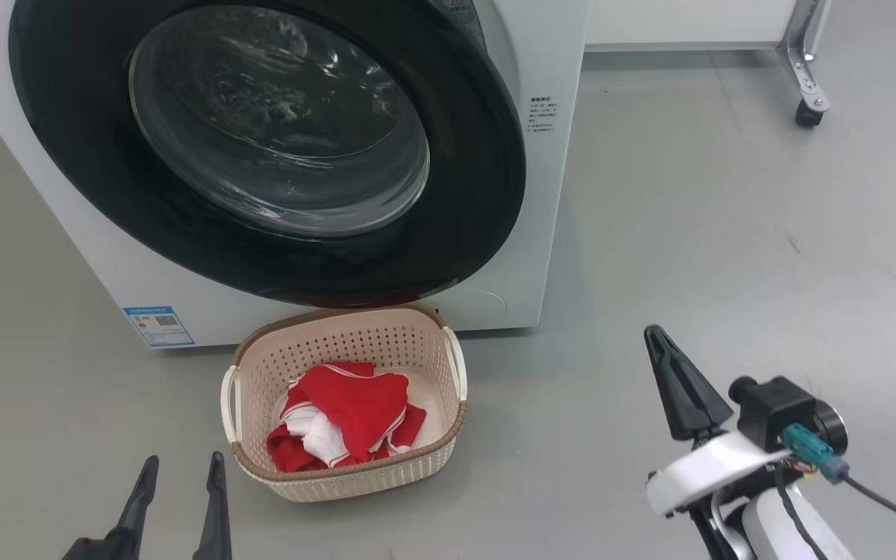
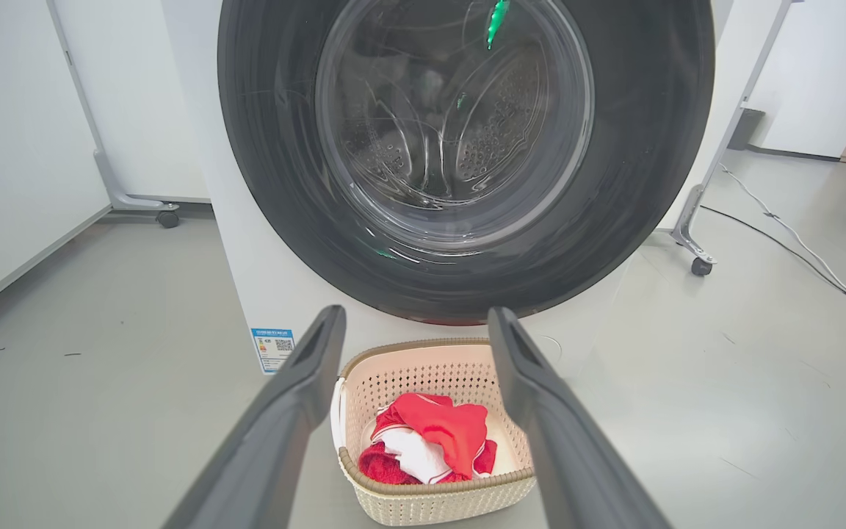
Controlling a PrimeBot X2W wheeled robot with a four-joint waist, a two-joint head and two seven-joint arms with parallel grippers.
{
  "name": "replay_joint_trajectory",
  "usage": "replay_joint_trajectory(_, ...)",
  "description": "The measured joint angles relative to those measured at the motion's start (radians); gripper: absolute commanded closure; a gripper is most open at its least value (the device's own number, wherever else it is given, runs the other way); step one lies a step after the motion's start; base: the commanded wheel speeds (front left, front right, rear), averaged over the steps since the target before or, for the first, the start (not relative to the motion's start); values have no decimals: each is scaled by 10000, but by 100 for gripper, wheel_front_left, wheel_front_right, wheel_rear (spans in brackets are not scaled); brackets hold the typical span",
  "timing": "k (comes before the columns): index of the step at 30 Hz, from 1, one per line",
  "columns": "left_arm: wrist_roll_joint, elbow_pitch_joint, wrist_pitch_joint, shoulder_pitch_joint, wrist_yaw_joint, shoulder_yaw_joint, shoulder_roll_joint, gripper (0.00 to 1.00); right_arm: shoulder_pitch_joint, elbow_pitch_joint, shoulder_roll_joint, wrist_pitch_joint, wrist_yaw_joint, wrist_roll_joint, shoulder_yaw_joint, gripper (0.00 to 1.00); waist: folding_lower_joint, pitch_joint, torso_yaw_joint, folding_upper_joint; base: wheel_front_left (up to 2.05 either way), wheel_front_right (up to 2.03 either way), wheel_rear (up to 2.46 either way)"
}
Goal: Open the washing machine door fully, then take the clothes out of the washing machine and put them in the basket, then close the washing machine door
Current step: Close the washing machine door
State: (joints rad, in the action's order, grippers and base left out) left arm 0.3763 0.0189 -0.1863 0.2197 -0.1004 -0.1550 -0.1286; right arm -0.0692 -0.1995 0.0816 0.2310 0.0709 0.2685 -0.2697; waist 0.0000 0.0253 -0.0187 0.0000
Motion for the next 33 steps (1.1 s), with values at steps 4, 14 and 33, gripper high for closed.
replay_joint_trajectory(4, -6, 44, 0, -224, 0, -119, 90, 0, -599, -27, 75, -222, 111, -86, -178, 100, 0, 169, 139, 0, 0, 0, 0)
replay_joint_trajectory(14, -12, 397, -2, -822, 4, -378, 230, 0, -2287, -165, 100, -763, 313, -86, -453, 100, 0, 854, 656, 0, 0, 0, 0)
replay_joint_trajectory(33, -203, 604, -134, -1957, 282, -671, 284, 0, -5544, -1091, 276, -1304, 414, -59, -119, 100, 0, 2541, 1887, 0, 0, 0, 0)
